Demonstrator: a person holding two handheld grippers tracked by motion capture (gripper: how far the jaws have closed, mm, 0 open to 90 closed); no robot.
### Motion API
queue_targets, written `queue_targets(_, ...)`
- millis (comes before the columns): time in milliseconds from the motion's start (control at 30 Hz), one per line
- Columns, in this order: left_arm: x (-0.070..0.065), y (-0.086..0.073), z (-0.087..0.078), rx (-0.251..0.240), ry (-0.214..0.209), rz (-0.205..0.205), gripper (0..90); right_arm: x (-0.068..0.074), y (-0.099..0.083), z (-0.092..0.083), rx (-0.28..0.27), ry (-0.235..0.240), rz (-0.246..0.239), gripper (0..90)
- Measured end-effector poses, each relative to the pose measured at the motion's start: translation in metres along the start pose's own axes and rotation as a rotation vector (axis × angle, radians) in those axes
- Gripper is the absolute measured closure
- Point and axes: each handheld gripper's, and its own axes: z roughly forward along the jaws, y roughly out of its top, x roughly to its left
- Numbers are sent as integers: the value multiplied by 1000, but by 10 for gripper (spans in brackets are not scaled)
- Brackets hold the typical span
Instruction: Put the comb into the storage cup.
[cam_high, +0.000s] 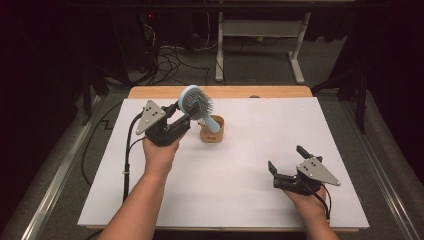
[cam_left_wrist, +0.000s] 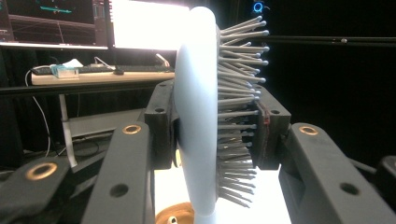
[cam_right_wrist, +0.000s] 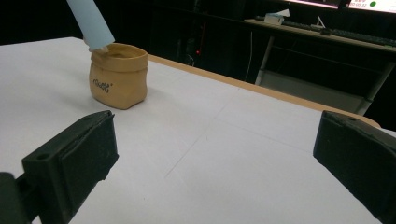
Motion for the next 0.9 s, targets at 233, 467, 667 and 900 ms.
queue_targets(233,4,-2,7,7,10,1,592,0,0,-1,-8,-9,-4,3)
queue_targets(467,6,-2,14,12,20,5,591,1,0,-1,-8,-10,-6,3)
queue_targets(667,9,-1,20,17,29,2,591,1,0,0,-8,-9,-5,3)
queue_targets(900,14,-3,29,31,39,-7,590,0,0,-1,-9,-7,-3,3)
